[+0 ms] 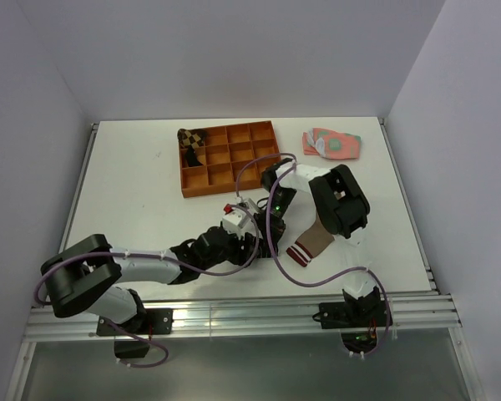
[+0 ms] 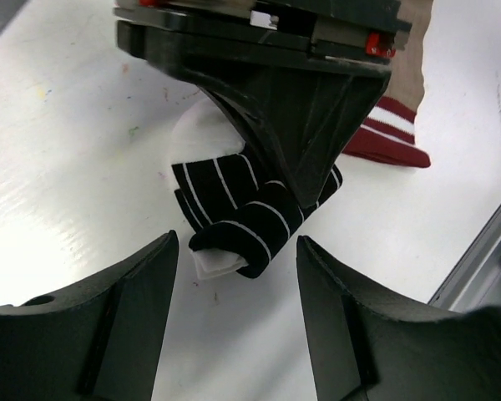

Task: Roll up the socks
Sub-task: Roll the sock at the center of the board.

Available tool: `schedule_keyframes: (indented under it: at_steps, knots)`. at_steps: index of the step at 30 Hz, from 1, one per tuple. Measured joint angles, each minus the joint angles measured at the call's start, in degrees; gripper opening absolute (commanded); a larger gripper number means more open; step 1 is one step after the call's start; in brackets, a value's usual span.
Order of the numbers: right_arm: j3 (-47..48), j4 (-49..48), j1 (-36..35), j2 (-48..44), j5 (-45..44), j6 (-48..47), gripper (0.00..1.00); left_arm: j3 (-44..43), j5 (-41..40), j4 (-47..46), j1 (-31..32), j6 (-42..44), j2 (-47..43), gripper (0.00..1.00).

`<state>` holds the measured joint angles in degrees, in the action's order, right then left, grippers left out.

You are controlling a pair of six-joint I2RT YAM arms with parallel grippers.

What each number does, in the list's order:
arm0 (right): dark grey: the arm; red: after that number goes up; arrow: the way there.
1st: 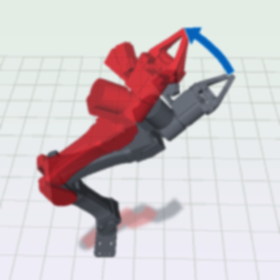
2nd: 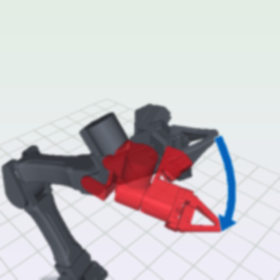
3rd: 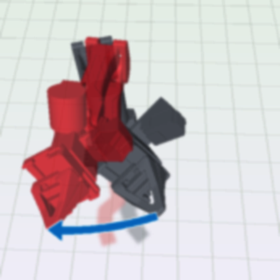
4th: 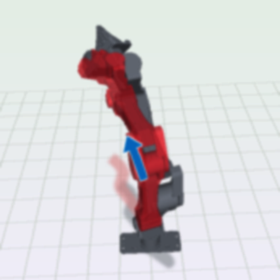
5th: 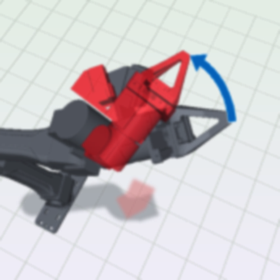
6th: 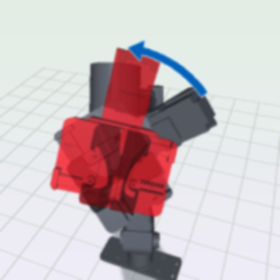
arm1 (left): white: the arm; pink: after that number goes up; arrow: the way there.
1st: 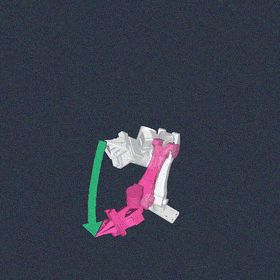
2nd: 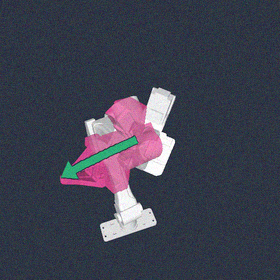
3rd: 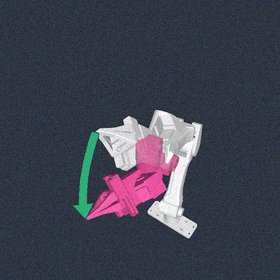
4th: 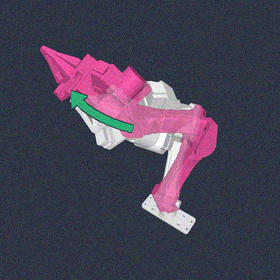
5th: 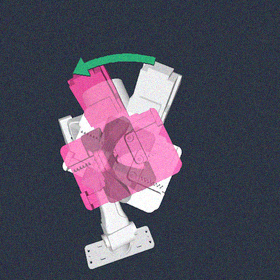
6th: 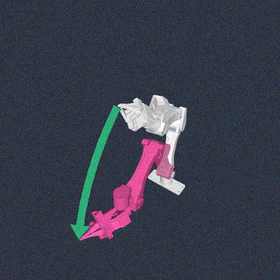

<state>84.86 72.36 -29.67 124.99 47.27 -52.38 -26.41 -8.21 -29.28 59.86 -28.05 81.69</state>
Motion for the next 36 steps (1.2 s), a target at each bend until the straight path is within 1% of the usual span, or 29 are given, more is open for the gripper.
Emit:
schedule_keyframes:
  at_steps: [8, 15, 20, 23, 24, 26, 27, 29, 30, 31, 32, 34, 35, 36]
  knots:
    - [0.66, 1.16, 0.44, 0.98, 0.24, 0.02, 0.21, -3.61, 2.84, -1.38, 0.00, 3.78, 4.90, 0.64]
    - [0.66, 1.40, 0.83, 1.05, 0.22, 0.07, 0.21, -4.44, 4.13, -2.97, -0.28, 4.39, 8.76, 0.60]
    - [0.66, 1.40, 1.22, 1.05, 0.20, 0.24, 0.21, -4.44, 5.20, -3.93, -1.09, 4.24, 9.31, 0.57]
    - [0.61, 1.36, 1.44, 1.05, 0.17, 0.39, 0.23, -4.44, 5.84, -4.59, -1.66, 3.52, 9.44, 0.48]
    - [0.55, 1.31, 1.46, 1.05, 0.15, 0.52, 0.23, -4.42, 6.05, -4.94, -1.79, 3.21, 9.68, 0.42]
    - [0.22, 0.90, 1.53, 1.05, 0.17, 1.03, 0.24, -4.42, 6.86, -5.27, -1.99, 2.21, 10.32, 0.35]
    - [0.07, 0.70, 1.57, 1.05, 0.17, 1.40, 0.24, -4.42, 7.23, -5.42, -1.99, 1.73, 10.64, 0.29]
    - [-0.22, 0.44, 1.62, 1.03, 0.20, 1.99, 0.24, -4.42, 7.89, -5.77, -2.03, 0.72, 11.26, 0.24]
    - [-0.35, 0.28, 1.64, 1.01, 0.20, 2.27, 0.25, -4.44, 8.17, -6.05, -2.08, 0.15, 11.56, 0.17]
    - [-0.59, 0.15, 1.70, 0.87, 0.17, 2.56, 0.26, -4.46, 8.37, -6.21, -2.10, -0.55, 11.78, 0.15]
    - [-0.83, -0.04, 1.75, 0.70, 0.09, 2.95, 0.30, -4.48, 8.44, -6.45, -2.14, -1.16, 11.98, 0.09]
    - [-1.38, -0.79, 1.81, 0.24, -0.09, 3.93, 0.35, -4.66, 8.46, -6.43, -2.19, -2.51, 12.26, 0.04]
    - [-1.97, -1.46, 1.84, -0.35, -0.33, 4.76, 0.39, -4.94, 8.46, -6.16, -2.21, -3.28, 12.50, 0.01]
    - [-2.51, -2.23, 1.86, -0.92, -0.66, 5.40, 0.41, -5.33, 8.46, -5.70, -2.23, -4.35, 12.70, 0.00]
